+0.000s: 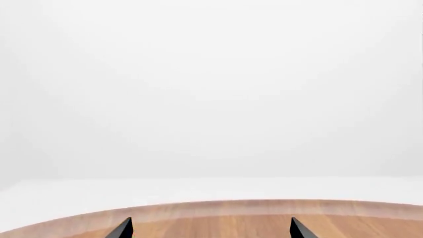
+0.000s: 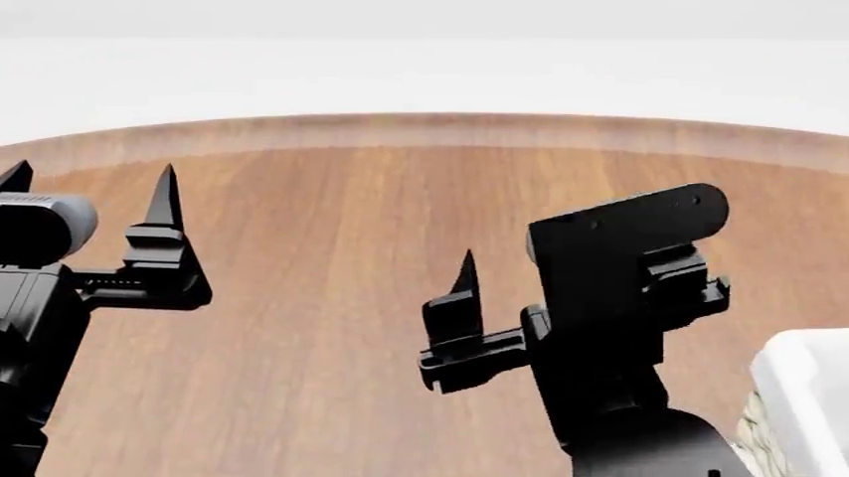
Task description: Pick the milk and place it in the basket.
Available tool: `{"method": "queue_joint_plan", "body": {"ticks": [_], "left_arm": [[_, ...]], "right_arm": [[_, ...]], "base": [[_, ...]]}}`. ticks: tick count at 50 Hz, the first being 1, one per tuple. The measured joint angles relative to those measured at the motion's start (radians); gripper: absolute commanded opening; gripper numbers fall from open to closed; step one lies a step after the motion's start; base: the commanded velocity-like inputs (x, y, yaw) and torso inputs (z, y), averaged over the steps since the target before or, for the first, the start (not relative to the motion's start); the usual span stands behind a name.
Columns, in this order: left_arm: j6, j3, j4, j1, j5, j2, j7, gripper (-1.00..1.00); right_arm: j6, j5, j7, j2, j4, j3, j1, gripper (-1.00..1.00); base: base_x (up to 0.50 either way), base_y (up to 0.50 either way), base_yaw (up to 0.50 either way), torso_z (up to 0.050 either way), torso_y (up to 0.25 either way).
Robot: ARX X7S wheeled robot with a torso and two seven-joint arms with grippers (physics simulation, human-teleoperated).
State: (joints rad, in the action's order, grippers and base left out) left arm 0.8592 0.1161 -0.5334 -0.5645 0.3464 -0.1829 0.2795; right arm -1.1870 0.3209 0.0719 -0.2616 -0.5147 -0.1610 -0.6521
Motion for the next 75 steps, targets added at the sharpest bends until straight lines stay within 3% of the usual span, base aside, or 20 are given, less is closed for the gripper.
{"method": "queue_joint_plan", "body": {"ticks": [9, 21, 53, 75], "left_arm": [[0.000, 0.012, -0.001, -0.006, 0.001, -0.004, 0.005, 1.00], [-0.004, 0.023, 0.001, -0.008, 0.003, -0.010, 0.010, 1.00], [-0.014, 0.038, 0.008, -0.011, 0.018, -0.022, 0.023, 1.00], [-0.021, 0.045, 0.014, -0.013, 0.030, -0.029, 0.033, 1.00]], "right_arm": [[-0.017, 0.128, -0.281, -0.079, 0.088, -0.152, -0.025, 1.00], [-0.023, 0.198, -0.434, -0.121, 0.120, -0.246, -0.036, 1.00], [-0.024, 0.268, -0.550, -0.104, 0.119, -0.385, -0.040, 1.00], [0.053, 0.252, -0.617, -0.063, 0.249, -0.480, -0.057, 1.00]], "base": [[0.00, 0.00, 0.00, 0.000, 0.000], [0.00, 0.00, 0.00, 0.000, 0.000], [0.00, 0.00, 0.00, 0.000, 0.000], [0.00, 0.00, 0.00, 0.000, 0.000]]}}
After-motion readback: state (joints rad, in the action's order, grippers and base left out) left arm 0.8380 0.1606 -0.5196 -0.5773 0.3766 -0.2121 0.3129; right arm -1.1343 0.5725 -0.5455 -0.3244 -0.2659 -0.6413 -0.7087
